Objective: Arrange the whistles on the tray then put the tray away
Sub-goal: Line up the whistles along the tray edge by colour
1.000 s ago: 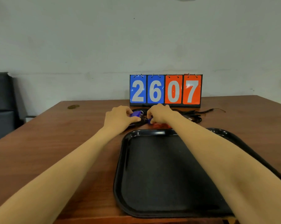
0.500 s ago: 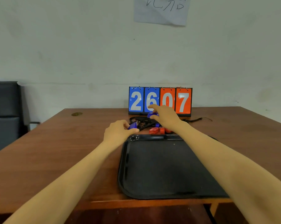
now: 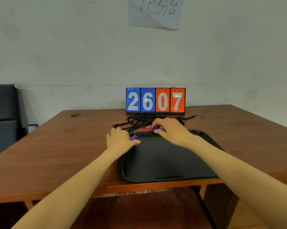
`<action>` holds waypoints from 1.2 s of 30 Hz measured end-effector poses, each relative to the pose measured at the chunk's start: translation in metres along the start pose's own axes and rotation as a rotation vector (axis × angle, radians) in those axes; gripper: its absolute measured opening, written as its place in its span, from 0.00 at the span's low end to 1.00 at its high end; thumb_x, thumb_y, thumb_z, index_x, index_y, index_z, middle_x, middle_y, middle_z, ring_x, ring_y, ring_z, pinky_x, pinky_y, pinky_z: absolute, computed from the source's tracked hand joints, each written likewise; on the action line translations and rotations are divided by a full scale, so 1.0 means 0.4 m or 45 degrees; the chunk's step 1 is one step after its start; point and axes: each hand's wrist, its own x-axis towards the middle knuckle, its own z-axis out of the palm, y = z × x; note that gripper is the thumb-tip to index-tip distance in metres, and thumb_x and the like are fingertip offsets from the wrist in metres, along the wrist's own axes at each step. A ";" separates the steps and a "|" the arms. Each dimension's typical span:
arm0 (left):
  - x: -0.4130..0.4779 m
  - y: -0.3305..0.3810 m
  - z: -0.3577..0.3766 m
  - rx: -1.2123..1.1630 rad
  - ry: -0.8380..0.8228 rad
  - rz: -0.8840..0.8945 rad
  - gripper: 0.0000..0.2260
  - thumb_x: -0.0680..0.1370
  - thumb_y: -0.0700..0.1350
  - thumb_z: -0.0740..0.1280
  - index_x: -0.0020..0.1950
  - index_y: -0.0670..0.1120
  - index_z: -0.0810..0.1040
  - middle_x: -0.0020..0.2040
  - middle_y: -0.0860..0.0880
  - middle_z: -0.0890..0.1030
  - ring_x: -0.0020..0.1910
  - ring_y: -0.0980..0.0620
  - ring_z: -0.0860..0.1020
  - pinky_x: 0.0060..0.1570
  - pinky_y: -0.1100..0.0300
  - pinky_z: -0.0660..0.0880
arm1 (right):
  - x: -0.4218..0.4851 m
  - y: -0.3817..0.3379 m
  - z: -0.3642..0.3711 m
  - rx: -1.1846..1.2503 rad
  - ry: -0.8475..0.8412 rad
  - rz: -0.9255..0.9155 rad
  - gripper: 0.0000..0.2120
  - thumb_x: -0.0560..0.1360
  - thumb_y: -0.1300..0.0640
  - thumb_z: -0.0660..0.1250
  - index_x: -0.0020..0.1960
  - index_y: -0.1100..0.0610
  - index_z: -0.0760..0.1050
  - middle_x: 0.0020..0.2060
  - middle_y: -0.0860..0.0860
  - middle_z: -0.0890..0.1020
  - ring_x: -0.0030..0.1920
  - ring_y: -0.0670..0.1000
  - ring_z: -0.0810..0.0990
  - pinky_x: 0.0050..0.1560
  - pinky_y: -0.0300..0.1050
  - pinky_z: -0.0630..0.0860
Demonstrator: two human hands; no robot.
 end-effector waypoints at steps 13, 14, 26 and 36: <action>-0.007 -0.081 -0.007 -0.120 -0.094 0.381 0.18 0.76 0.55 0.65 0.65 0.57 0.73 0.67 0.58 0.72 0.69 0.55 0.64 0.64 0.50 0.53 | 0.006 0.016 0.018 -0.020 0.041 -0.088 0.13 0.77 0.51 0.64 0.60 0.51 0.76 0.56 0.50 0.74 0.58 0.48 0.69 0.55 0.37 0.64; -0.007 -0.082 -0.003 -0.118 -0.116 0.398 0.17 0.76 0.55 0.64 0.66 0.57 0.73 0.68 0.57 0.72 0.69 0.56 0.64 0.66 0.49 0.51 | 0.007 0.015 0.022 -0.031 0.045 -0.105 0.12 0.77 0.51 0.64 0.59 0.51 0.77 0.55 0.50 0.75 0.57 0.48 0.69 0.54 0.37 0.65; 0.019 -0.078 0.025 -0.145 -0.010 0.340 0.15 0.77 0.53 0.64 0.63 0.54 0.74 0.60 0.54 0.78 0.62 0.53 0.72 0.65 0.52 0.55 | 0.047 0.000 0.070 -0.234 -0.170 -0.353 0.12 0.79 0.54 0.61 0.61 0.51 0.76 0.58 0.51 0.76 0.58 0.51 0.75 0.60 0.45 0.72; 0.033 -0.084 0.027 -0.287 0.019 0.324 0.19 0.74 0.52 0.68 0.64 0.53 0.73 0.62 0.54 0.76 0.63 0.53 0.71 0.64 0.53 0.59 | 0.098 -0.005 0.099 -0.492 -0.165 -0.586 0.12 0.77 0.58 0.65 0.60 0.54 0.77 0.56 0.54 0.77 0.55 0.53 0.75 0.52 0.42 0.68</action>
